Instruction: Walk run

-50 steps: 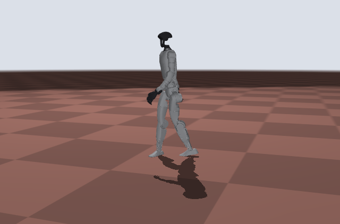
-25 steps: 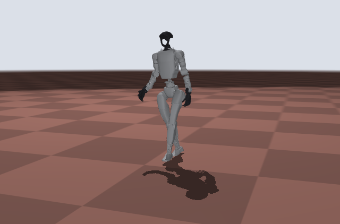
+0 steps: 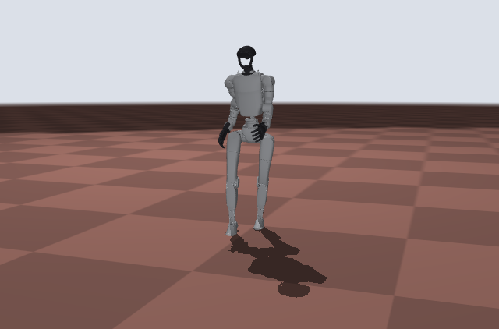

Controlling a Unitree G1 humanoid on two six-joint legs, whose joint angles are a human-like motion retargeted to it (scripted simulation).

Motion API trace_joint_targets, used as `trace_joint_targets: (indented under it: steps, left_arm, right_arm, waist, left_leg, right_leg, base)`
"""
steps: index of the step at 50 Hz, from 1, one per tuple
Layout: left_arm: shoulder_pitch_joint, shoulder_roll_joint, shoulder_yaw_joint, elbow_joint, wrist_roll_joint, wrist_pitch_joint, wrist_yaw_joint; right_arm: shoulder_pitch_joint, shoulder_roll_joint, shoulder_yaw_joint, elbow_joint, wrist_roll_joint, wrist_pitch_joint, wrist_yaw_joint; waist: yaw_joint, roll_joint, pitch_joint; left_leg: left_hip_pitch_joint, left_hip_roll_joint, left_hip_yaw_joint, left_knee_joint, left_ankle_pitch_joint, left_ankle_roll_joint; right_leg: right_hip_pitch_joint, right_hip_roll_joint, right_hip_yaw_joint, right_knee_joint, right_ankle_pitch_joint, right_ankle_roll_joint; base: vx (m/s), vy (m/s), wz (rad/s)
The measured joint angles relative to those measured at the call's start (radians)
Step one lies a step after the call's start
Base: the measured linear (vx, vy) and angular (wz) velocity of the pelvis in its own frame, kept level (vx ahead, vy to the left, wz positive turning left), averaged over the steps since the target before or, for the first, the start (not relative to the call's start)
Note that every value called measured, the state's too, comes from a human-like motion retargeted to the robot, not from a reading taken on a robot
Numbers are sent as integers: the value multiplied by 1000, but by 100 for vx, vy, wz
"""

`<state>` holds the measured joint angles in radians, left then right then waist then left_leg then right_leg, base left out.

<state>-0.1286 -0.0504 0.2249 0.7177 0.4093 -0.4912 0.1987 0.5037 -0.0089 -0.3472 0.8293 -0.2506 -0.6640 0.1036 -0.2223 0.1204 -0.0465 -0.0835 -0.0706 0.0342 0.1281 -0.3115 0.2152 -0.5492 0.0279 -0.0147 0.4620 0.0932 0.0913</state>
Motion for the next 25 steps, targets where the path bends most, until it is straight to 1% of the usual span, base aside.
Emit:
trace_joint_targets:
  steps: [2,3,5,6,7,8,9,10,11,12,13,14,15,17,18,20,22,23,25]
  left_arm:
    - [-14,42,-14,-84,-20,-10,-51]
    - [-9,60,-16,-120,-26,-14,-79]
    - [20,78,-12,-166,-35,-29,-131]
    - [45,74,-10,-165,-43,-39,-157]
    - [71,66,-10,-155,-50,-50,-182]
    - [100,54,-13,-127,-58,-60,-208]
    - [129,42,-14,-83,-60,-71,-233]
    - [156,32,-15,-30,-60,-83,-258]
    - [189,28,-13,24,-48,-89,-268]
    - [220,22,-13,73,-37,-95,-274]
    - [251,12,-13,109,-28,-102,-269]
    - [282,-3,-6,126,-21,-116,-271]
    - [315,-21,5,134,-14,-134,-276]
    - [391,-58,26,106,-11,-160,-272]
    - [428,-79,35,86,-12,-169,-263]
    - [489,-117,59,40,-29,-197,-251]
    - [530,-141,74,-9,-62,-230,-251]
    - [545,-144,75,-33,-79,-237,-251]
    - [564,-139,60,-89,-112,-237,-257]
  right_arm:
    - [28,5,22,-39,-16,-6,7]
    - [35,12,29,-61,-17,-7,12]
    - [29,29,35,-103,-15,-7,8]
    - [13,38,34,-120,-14,-7,-4]
    - [-6,47,31,-133,-12,-6,-18]
    - [-29,55,24,-142,-8,-6,-36]
    - [-55,63,22,-147,-3,-6,-56]
    - [-82,70,22,-151,3,-7,-77]
    - [-111,79,43,-155,19,-8,-94]
    - [-148,86,64,-158,39,-6,-102]
    - [-198,88,86,-160,70,0,-93]
    - [-249,89,103,-170,103,11,-59]
    - [-299,88,119,-184,138,25,-14]
    - [-354,73,140,-248,214,52,109]
    - [-367,59,150,-290,251,59,159]
    - [-372,18,170,-372,306,55,217]
    - [-360,-35,188,-441,330,39,234]
    - [-348,-60,191,-468,328,32,232]
    - [-308,-100,186,-514,301,20,215]
  waist:
    - [-27,-18,30]
    - [-28,-25,39]
    - [-24,-26,48]
    - [-26,-10,44]
    - [-30,5,38]
    - [-37,18,27]
    - [-37,28,15]
    - [-34,35,2]
    - [-34,49,3]
    - [-33,54,7]
    - [-30,40,18]
    - [-22,20,21]
    - [-12,-3,20]
    - [25,-12,16]
    - [44,-12,17]
    - [91,-42,15]
    - [173,-102,9]
    - [211,-126,6]
    - [261,-150,2]
  left_leg:
    - [67,-23,-12,-7,-22,-9]
    - [100,-27,-5,-10,-22,-23]
    - [153,-23,18,-3,19,-78]
    - [165,-9,26,18,72,-120]
    - [174,4,33,46,139,-162]
    - [174,16,37,88,236,-207]
    - [164,26,58,154,359,-250]
    - [148,34,87,232,494,-293]
    - [99,53,89,367,606,-326]
    - [45,63,91,508,702,-346]
    - [-18,58,93,664,768,-342]
    - [-84,56,112,789,740,-322]
    - [-151,55,138,899,666,-294]
    - [-287,70,150,1007,526,-265]
    - [-356,66,131,1022,484,-248]
    - [-475,41,109,973,386,-195]
    - [-559,50,163,821,317,-120]
    - [-588,52,186,712,301,-83]
    - [-599,32,201,437,254,-19]
  right_leg:
    - [-49,-4,76,-122,-26,31]
    - [-65,7,124,-181,-47,37]
    - [-84,24,170,-271,-96,38]
    - [-89,27,133,-271,-70,-10]
    - [-90,25,86,-258,-50,-48]
    - [-83,14,18,-219,-41,-69]
    - [-69,-14,-33,-173,-75,-91]
    - [-51,-52,-75,-124,-131,-114]
    - [-32,52,87,-100,-180,-149]
    - [-10,110,183,-77,-221,-175]
    - [19,74,143,-53,-248,-181]
    - [55,57,131,-43,-276,-195]
    - [94,49,133,-39,-305,-214]
    - [166,87,163,-59,-323,-237]
    - [206,97,162,-84,-315,-239]
    - [301,94,167,-154,-264,-241]
    - [400,68,149,-238,-138,-240]
    - [448,64,143,-277,-62,-236]
    - [540,72,131,-343,109,-214]
  base:
    - [112,-54,51]
    - [115,-53,-9]
    - [113,-44,-37]
    - [115,-31,-24]
    - [131,-29,4]
    - [142,-33,13]
    - [142,-34,10]
    - [142,-41,-9]
    - [149,-47,-18]
    - [152,-51,-26]
    - [141,-44,-34]
    - [134,-37,-40]
    - [127,-28,-48]
    - [134,-19,-48]
    - [153,-19,-33]
    - [148,-22,-38]
    - [157,-23,-81]
    - [151,-19,-59]
    - [142,-18,-6]
